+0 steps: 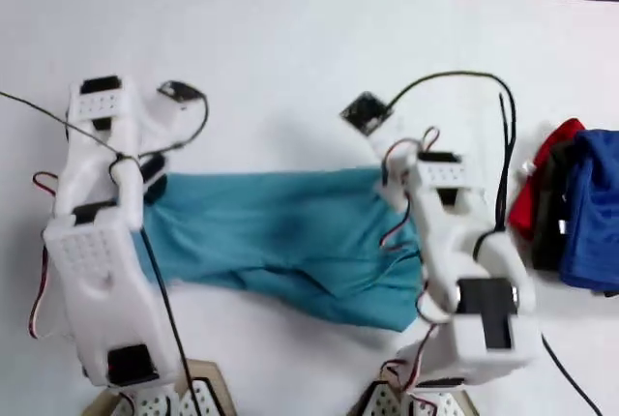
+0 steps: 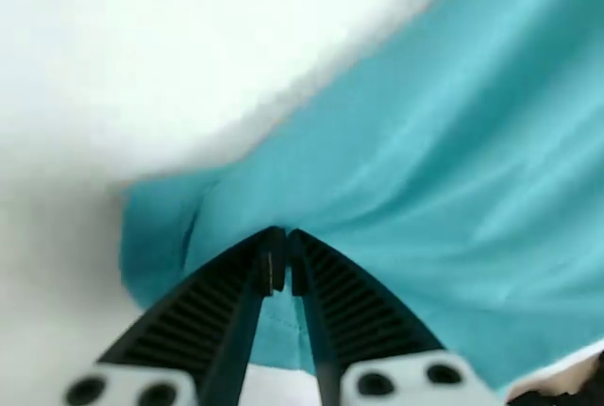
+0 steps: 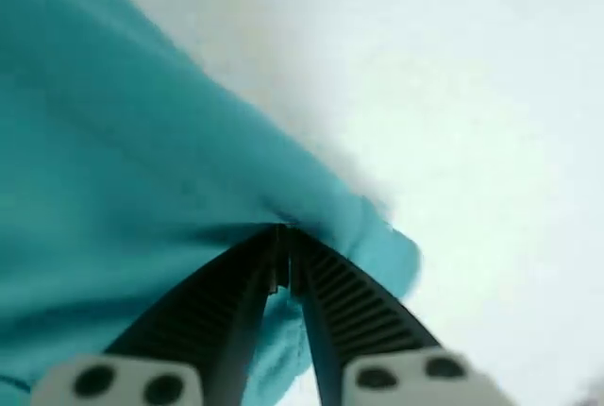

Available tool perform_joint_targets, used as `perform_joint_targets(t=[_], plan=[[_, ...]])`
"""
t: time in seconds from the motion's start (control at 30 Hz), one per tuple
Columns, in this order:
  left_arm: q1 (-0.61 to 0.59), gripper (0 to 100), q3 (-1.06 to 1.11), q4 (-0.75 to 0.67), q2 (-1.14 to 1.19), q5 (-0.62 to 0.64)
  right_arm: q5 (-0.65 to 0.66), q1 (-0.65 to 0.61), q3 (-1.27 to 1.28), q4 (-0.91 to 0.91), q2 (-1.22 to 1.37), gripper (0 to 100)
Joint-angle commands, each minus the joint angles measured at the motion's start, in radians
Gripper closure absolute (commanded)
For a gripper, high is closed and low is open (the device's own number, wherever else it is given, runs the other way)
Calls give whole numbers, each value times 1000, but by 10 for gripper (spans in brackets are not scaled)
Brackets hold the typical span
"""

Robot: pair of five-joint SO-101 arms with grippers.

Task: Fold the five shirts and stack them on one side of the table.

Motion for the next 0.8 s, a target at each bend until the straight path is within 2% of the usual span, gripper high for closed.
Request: perform_joint_targets(t=[0.0, 0.17, 0.47, 0.63, 0.77], plan=[[-8, 955, -328, 104, 141, -5, 3, 36, -173, 16, 97, 978], [26, 952, -568, 127, 275, 34, 3, 39, -345, 122, 214, 978], [48, 950, -568, 130, 144, 38, -3, 35, -569, 351, 85, 978], [5, 950, -337, 132, -25, 32, 0, -38, -506, 588, -38, 977], [3, 950, -82, 126, -189, 8, 0, -113, -292, 630, -171, 974]])
